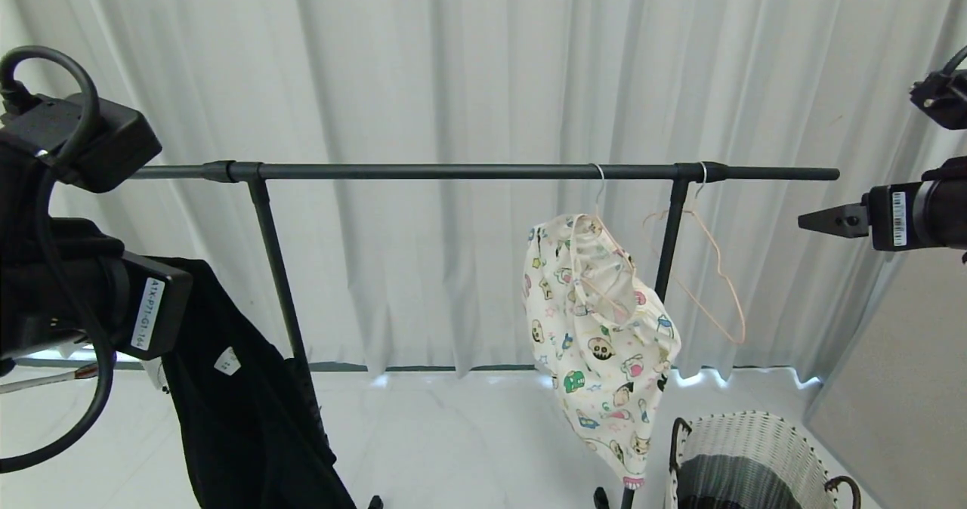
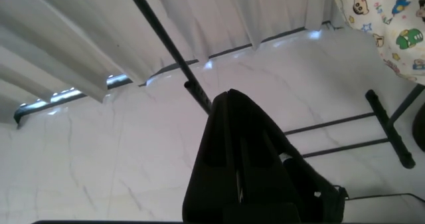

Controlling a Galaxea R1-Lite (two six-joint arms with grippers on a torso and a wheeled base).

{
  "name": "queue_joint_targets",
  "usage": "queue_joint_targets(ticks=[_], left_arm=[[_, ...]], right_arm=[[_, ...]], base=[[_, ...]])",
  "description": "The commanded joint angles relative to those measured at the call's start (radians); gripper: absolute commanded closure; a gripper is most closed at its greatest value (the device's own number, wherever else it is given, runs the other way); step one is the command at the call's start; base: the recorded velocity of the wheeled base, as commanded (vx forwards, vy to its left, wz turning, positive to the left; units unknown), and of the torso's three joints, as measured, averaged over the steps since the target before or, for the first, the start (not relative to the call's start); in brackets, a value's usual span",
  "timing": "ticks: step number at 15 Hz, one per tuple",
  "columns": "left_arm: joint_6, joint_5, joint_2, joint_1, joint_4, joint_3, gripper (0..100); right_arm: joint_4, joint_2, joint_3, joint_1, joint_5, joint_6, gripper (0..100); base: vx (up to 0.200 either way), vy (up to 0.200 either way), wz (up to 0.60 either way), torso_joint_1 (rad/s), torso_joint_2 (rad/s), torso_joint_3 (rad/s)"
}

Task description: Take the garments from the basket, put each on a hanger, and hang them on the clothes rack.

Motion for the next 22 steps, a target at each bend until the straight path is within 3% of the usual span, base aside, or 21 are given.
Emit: queue_joint_targets(ticks=[1,6,9,12,21,22], left_arm=[[-0.001,0.001,0.009,0.001,0.0,0.001,100],[-0.004,0.001,0.011,0.001,0.0,0.005,100],[-0.004,0.002,0.006,0.001,0.0,0.002,100],[-0.005,0.004,0.0,0.002,0.0,0.007,100],[-0.005,0.004,0.003,0.002,0.0,0.013,100],[-0.005,0.004,0.003,0.002,0.0,0.013,100]], right_arm=[[-0.019,0.035,0.018,-0.001,0.006,0.0,0],[-0.151,0.162,0.107,-0.025,0.007,0.009,0],[-0.221,0.277,0.115,-0.062,0.019,0.009,0],[-0.243,0.348,0.116,-0.091,0.082,0.009,0],[-0.301,0.471,0.115,-0.071,0.085,0.067,0],[-0.301,0.471,0.112,-0.071,0.087,0.084,100]], base=[[0.2,0.0,0.0,0.002,0.0,0.002],[0.2,0.0,0.0,0.001,0.0,0.0],[0.0,0.0,0.0,0.0,0.0,0.0],[0.0,0.0,0.0,0.0,0.0,0.0],[0.0,0.0,0.0,0.0,0.0,0.0],[0.0,0.0,0.0,0.0,0.0,0.0]])
